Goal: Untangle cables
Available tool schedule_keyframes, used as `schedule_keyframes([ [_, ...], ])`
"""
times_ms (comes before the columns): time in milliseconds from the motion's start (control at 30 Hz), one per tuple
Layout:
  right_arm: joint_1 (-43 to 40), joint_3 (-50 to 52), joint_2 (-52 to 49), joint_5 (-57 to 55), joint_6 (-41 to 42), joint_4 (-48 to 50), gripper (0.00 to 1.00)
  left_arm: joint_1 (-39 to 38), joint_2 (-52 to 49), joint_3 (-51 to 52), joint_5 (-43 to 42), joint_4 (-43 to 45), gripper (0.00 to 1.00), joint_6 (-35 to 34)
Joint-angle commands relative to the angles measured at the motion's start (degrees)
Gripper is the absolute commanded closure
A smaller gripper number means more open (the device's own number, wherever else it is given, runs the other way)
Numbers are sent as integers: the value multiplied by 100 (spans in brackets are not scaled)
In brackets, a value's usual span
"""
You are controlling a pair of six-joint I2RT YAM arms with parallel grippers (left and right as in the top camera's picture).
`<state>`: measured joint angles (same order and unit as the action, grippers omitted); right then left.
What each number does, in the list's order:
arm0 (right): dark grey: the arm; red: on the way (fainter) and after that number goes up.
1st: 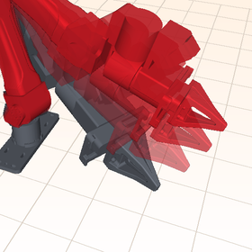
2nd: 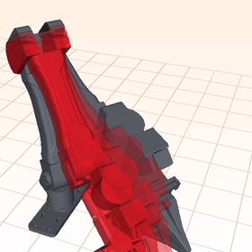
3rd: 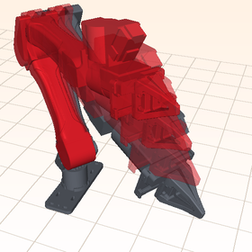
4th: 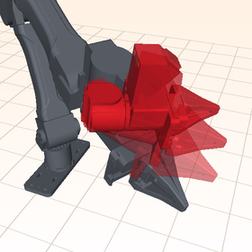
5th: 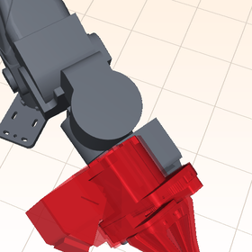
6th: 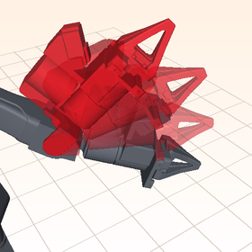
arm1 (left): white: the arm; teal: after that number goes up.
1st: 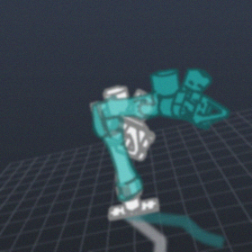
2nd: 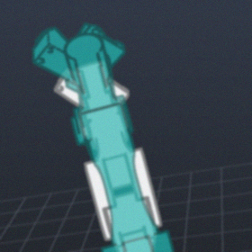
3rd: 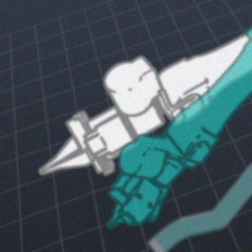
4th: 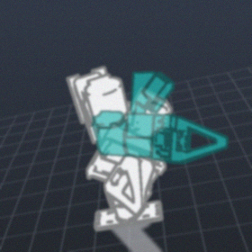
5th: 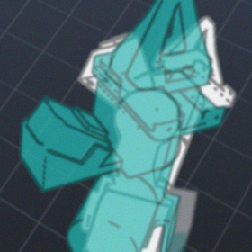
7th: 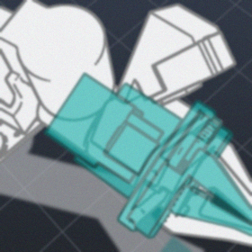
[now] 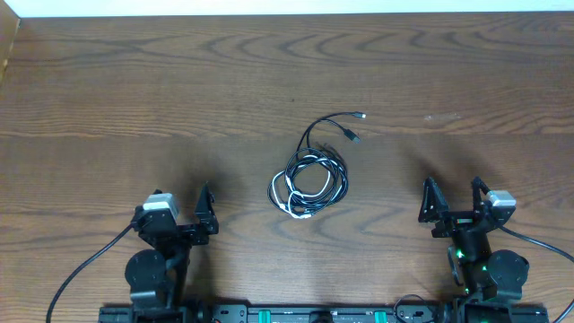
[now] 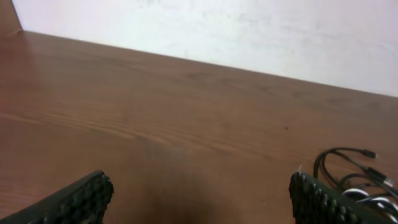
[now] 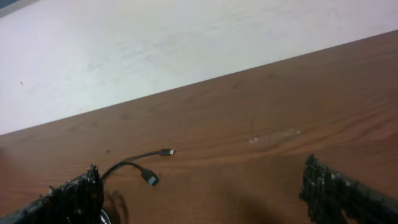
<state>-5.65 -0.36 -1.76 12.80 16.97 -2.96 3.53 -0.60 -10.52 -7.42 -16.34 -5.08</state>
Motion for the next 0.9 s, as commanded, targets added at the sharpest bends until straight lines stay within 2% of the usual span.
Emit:
schedule_keyframes([
  [0,-28,4,-2,-61,-28,-28,1,-22,0,-264,-52,11,9,13],
  [733,-28,4,-2,-61,-28,-28,1,-22,0,-415,-109,-160,9,-13],
  [867,-28,4,-2,-61,-28,-28,1,-22,-2,-581,-120,-166,9,-382],
])
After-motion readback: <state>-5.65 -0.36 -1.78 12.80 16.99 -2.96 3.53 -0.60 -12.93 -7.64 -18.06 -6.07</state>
